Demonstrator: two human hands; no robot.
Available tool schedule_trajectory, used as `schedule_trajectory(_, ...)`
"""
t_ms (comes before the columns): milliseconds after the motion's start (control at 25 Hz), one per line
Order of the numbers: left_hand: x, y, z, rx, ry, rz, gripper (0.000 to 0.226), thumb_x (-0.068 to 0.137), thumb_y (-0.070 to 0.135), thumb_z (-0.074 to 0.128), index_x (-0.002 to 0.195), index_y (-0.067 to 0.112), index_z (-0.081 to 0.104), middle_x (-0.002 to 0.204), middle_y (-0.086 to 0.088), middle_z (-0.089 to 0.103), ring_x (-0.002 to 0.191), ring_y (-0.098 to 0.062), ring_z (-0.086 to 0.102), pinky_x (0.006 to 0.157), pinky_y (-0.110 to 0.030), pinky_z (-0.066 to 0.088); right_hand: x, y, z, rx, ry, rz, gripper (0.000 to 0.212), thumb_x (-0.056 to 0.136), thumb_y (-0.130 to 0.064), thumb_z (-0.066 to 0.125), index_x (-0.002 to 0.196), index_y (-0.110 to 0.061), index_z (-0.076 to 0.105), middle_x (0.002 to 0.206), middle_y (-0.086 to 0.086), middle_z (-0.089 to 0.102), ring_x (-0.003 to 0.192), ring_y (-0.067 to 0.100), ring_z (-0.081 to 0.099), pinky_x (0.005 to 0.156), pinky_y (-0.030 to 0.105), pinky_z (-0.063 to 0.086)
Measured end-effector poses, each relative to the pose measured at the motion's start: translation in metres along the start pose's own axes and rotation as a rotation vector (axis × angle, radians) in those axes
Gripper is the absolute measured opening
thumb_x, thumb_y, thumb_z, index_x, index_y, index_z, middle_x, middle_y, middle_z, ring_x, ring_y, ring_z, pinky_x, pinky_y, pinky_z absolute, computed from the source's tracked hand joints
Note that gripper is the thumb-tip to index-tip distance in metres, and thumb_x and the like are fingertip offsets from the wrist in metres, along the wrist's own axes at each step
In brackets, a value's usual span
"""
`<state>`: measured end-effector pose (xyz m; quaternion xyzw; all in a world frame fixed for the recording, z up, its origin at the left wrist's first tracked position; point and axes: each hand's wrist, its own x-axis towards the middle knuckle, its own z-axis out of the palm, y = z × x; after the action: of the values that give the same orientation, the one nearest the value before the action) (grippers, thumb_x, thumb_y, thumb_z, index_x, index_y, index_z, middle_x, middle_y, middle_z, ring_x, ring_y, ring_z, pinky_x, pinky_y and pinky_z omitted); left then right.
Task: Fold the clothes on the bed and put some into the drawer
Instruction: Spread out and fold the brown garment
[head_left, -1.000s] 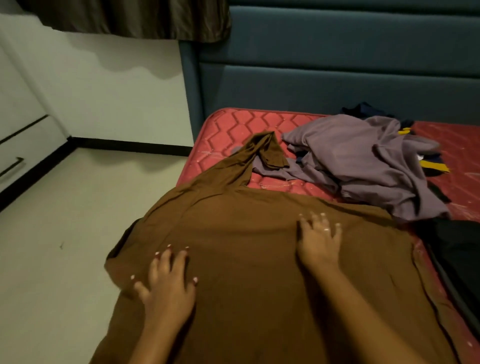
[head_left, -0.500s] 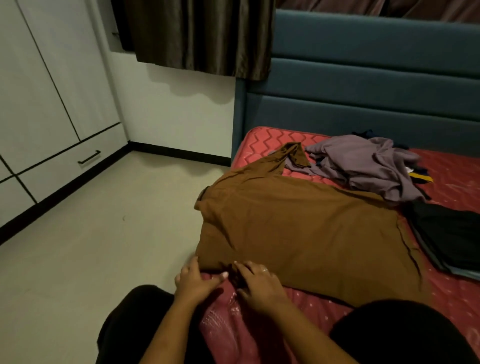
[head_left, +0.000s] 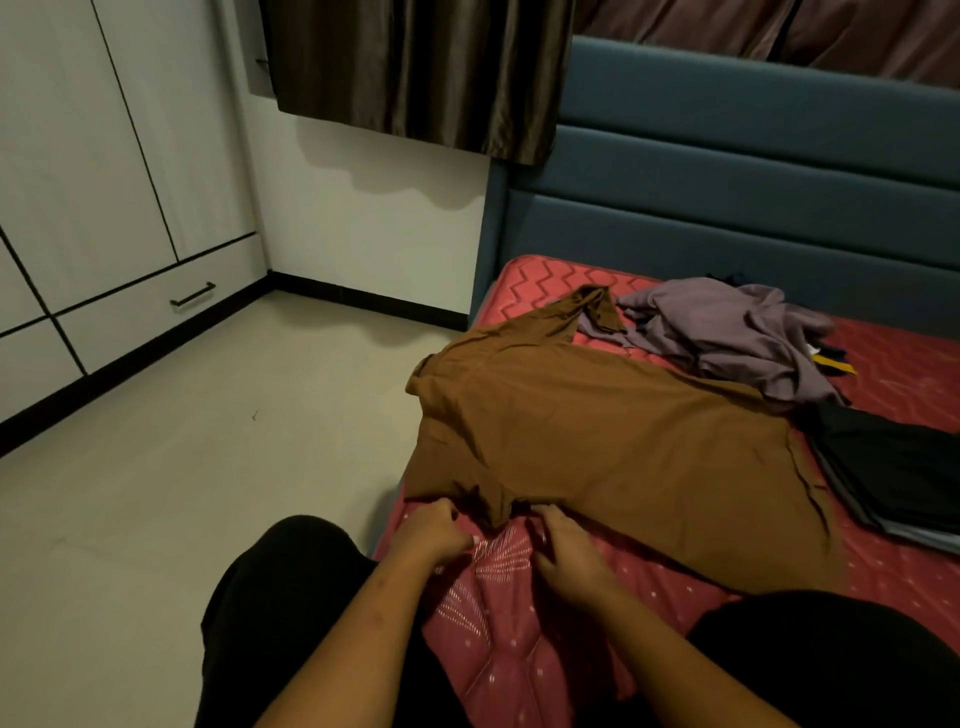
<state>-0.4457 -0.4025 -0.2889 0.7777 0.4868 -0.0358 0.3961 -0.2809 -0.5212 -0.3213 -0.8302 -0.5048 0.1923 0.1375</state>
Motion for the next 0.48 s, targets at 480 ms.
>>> schedule_trajectory(480, 0.069, 0.042, -0.004, -0.321, 0.327, 0.137, 0.024, 0.091, 0.022, 0.060, 0.114, 0.018, 0.060, 0.118, -0.004, 0.058, 0.107, -0.022, 0.057, 0.085, -0.027, 0.045, 0.092, -0.036, -0.003, -0.116, 0.285, 0.187, 0.042, 0.089, -0.023, 0.054, 0.131, -0.020, 0.052, 0.138, 0.001, 0.045, 0.130, 0.021, 0.035, 0.102, 0.038, 0.033)
